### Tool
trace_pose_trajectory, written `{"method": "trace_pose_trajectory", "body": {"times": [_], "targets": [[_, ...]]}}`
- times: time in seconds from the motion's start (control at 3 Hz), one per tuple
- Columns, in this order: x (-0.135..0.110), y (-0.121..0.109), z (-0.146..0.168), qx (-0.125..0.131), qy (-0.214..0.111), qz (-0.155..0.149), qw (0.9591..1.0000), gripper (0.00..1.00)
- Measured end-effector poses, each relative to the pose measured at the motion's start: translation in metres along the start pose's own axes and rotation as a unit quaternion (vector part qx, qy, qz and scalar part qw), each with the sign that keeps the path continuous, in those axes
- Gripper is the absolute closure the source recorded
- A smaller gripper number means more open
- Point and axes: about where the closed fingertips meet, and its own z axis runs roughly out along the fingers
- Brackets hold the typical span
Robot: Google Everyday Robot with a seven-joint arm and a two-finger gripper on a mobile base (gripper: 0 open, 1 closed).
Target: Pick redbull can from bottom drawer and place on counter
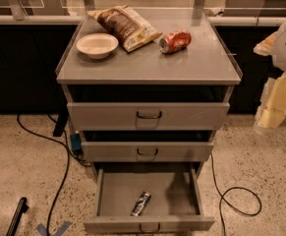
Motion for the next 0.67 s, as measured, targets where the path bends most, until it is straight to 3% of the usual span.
{"method": "trace_pose_trajectory", "body": {"times": [0.33, 0.67], "targets": [[0.028, -0.006, 0.051, -0.013, -0.016, 0.034, 0.9992, 0.00], [0.053, -0.024, 0.118, -0.009, -0.052, 0.074, 0.9958, 0.00]]}}
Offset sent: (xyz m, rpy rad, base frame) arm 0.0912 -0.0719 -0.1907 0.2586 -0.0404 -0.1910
